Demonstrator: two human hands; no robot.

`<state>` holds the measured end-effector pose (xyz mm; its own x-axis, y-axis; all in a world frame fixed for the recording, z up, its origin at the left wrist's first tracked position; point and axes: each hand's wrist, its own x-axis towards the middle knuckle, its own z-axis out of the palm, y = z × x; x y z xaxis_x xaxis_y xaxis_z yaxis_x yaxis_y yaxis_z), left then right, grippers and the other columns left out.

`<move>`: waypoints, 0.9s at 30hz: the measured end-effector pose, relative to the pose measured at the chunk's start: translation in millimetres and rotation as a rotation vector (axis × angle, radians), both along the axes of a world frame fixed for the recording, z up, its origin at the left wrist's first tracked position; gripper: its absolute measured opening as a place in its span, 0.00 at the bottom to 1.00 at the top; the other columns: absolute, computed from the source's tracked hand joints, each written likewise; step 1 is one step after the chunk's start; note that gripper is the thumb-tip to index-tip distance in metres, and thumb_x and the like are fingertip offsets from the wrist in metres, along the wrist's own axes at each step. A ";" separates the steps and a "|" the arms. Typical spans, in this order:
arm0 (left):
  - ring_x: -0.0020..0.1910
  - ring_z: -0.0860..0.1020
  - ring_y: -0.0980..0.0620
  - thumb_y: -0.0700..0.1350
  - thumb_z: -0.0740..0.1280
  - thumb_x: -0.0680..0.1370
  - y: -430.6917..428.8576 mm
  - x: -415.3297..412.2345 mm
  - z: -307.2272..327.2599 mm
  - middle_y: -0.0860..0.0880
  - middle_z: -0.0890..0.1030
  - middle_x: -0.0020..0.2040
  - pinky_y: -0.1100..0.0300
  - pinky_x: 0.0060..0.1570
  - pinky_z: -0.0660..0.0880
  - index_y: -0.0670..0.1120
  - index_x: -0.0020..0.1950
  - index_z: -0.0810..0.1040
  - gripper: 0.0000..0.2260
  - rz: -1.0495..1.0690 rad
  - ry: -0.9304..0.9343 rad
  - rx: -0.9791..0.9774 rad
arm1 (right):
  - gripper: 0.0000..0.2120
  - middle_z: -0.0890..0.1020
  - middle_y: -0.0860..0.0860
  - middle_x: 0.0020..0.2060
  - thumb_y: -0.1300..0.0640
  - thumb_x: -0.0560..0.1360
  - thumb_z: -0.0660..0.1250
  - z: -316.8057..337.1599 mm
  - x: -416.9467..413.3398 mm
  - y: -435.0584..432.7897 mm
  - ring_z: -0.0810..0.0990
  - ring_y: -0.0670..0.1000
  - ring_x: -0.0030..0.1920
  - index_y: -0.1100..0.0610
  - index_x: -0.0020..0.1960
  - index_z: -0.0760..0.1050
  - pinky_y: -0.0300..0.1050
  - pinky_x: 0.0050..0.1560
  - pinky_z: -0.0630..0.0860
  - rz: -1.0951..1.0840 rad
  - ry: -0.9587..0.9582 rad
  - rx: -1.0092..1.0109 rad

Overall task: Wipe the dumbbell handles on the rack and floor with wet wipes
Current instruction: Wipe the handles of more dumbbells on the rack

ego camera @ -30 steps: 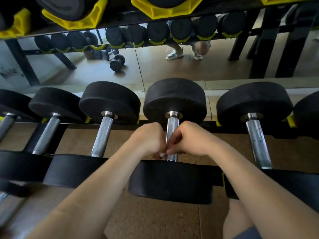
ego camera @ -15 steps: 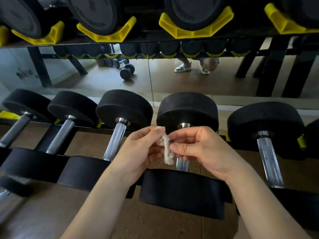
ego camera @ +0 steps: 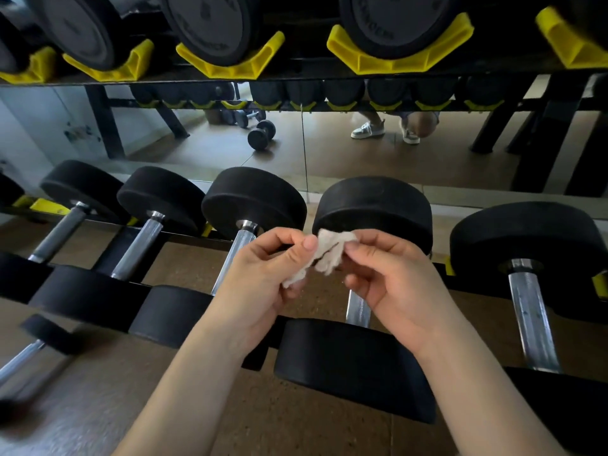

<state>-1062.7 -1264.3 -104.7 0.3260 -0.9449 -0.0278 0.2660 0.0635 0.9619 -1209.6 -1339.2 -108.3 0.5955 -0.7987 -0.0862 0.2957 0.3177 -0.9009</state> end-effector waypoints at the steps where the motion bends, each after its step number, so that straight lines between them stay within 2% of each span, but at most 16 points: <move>1: 0.25 0.66 0.57 0.46 0.71 0.69 2.6 0.8 -0.1 0.51 0.74 0.28 0.66 0.26 0.63 0.45 0.41 0.83 0.06 0.006 0.016 -0.016 | 0.07 0.84 0.57 0.43 0.64 0.77 0.62 2.4 -0.5 -0.5 0.82 0.49 0.40 0.63 0.49 0.79 0.37 0.33 0.77 0.000 -0.083 0.085; 5: 0.23 0.63 0.57 0.45 0.69 0.71 14.6 -0.5 -1.6 0.53 0.69 0.25 0.66 0.24 0.59 0.47 0.47 0.86 0.08 -0.049 -0.108 0.063 | 0.08 0.84 0.60 0.42 0.62 0.79 0.61 8.5 -1.5 -4.0 0.84 0.51 0.39 0.64 0.47 0.77 0.37 0.33 0.79 -0.034 -0.237 0.293; 7: 0.24 0.65 0.58 0.48 0.71 0.71 19.8 -3.9 1.3 0.54 0.72 0.26 0.67 0.24 0.61 0.49 0.48 0.86 0.08 -0.105 -0.319 0.169 | 0.08 0.84 0.58 0.39 0.62 0.79 0.62 7.9 -0.4 -6.9 0.84 0.51 0.39 0.64 0.46 0.78 0.37 0.33 0.80 -0.065 -0.248 0.329; 9: 0.26 0.69 0.60 0.51 0.71 0.72 24.2 -6.7 6.0 0.54 0.75 0.28 0.68 0.26 0.65 0.53 0.45 0.86 0.06 -0.088 -0.567 0.231 | 0.07 0.81 0.55 0.35 0.61 0.78 0.64 4.4 0.9 -11.4 0.83 0.49 0.35 0.63 0.46 0.78 0.37 0.33 0.79 -0.114 -0.195 0.295; 12: 0.36 0.76 0.56 0.51 0.69 0.74 25.9 -8.2 9.8 0.53 0.81 0.39 0.62 0.36 0.72 0.56 0.47 0.85 0.06 0.007 -0.802 0.143 | 0.03 0.79 0.50 0.31 0.62 0.76 0.66 -2.3 3.5 -16.0 0.77 0.46 0.31 0.61 0.46 0.79 0.38 0.33 0.74 -0.169 0.012 0.094; 14: 0.37 0.77 0.52 0.49 0.69 0.74 26.3 -10.4 12.6 0.50 0.82 0.40 0.62 0.38 0.72 0.53 0.47 0.85 0.06 0.096 -0.746 0.103 | 0.02 0.80 0.48 0.31 0.61 0.74 0.69 -3.9 5.3 -15.9 0.77 0.45 0.33 0.58 0.45 0.81 0.38 0.34 0.74 -0.132 0.132 -0.066; 17: 0.35 0.77 0.53 0.46 0.74 0.71 30.5 -9.4 15.2 0.47 0.80 0.35 0.64 0.37 0.74 0.47 0.42 0.85 0.04 0.092 -0.374 0.087 | 0.03 0.84 0.51 0.36 0.56 0.72 0.73 -5.4 7.9 -14.2 0.79 0.45 0.36 0.56 0.45 0.83 0.39 0.38 0.74 0.027 0.225 -0.220; 19: 0.36 0.75 0.51 0.47 0.77 0.67 34.1 -4.2 15.6 0.46 0.78 0.36 0.60 0.40 0.73 0.48 0.39 0.83 0.06 0.093 -0.305 0.070 | 0.05 0.85 0.56 0.40 0.55 0.73 0.72 -3.0 10.6 -14.3 0.79 0.49 0.39 0.56 0.45 0.84 0.42 0.42 0.76 0.094 0.223 -0.253; 22: 0.38 0.73 0.51 0.49 0.78 0.66 38.7 6.5 13.8 0.45 0.78 0.38 0.60 0.39 0.70 0.48 0.38 0.81 0.09 0.152 -0.328 0.055 | 0.09 0.86 0.55 0.45 0.53 0.74 0.69 6.1 18.5 -9.1 0.83 0.49 0.50 0.57 0.47 0.85 0.43 0.54 0.79 0.289 0.110 -0.230; 24: 0.36 0.76 0.57 0.49 0.77 0.68 42.5 15.4 13.1 0.50 0.81 0.37 0.65 0.36 0.72 0.48 0.40 0.83 0.07 0.169 -0.447 0.068 | 0.11 0.86 0.50 0.48 0.52 0.71 0.72 9.9 32.4 -0.9 0.82 0.46 0.54 0.53 0.52 0.84 0.43 0.59 0.77 0.408 0.152 -0.353; 25: 0.37 0.79 0.59 0.47 0.75 0.69 46.1 22.8 12.9 0.53 0.83 0.39 0.66 0.38 0.74 0.49 0.43 0.85 0.06 0.157 -0.507 0.068 | 0.12 0.86 0.48 0.48 0.53 0.70 0.74 9.5 43.8 4.2 0.82 0.44 0.54 0.52 0.54 0.83 0.44 0.60 0.76 0.396 0.198 -0.419; 27: 0.46 0.82 0.58 0.45 0.71 0.71 51.1 35.6 15.4 0.52 0.86 0.46 0.64 0.47 0.78 0.48 0.50 0.85 0.10 0.127 -0.572 0.051 | 0.13 0.86 0.46 0.46 0.56 0.69 0.76 11.0 59.3 10.6 0.83 0.43 0.51 0.51 0.53 0.83 0.47 0.59 0.77 0.292 0.252 -0.493</move>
<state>-1027.0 -1213.3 -89.3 0.4129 -0.8998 0.1412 -0.3033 0.0104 0.9528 -1150.3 -1328.6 -97.3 0.8046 -0.5877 0.0848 0.0188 -0.1174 -0.9929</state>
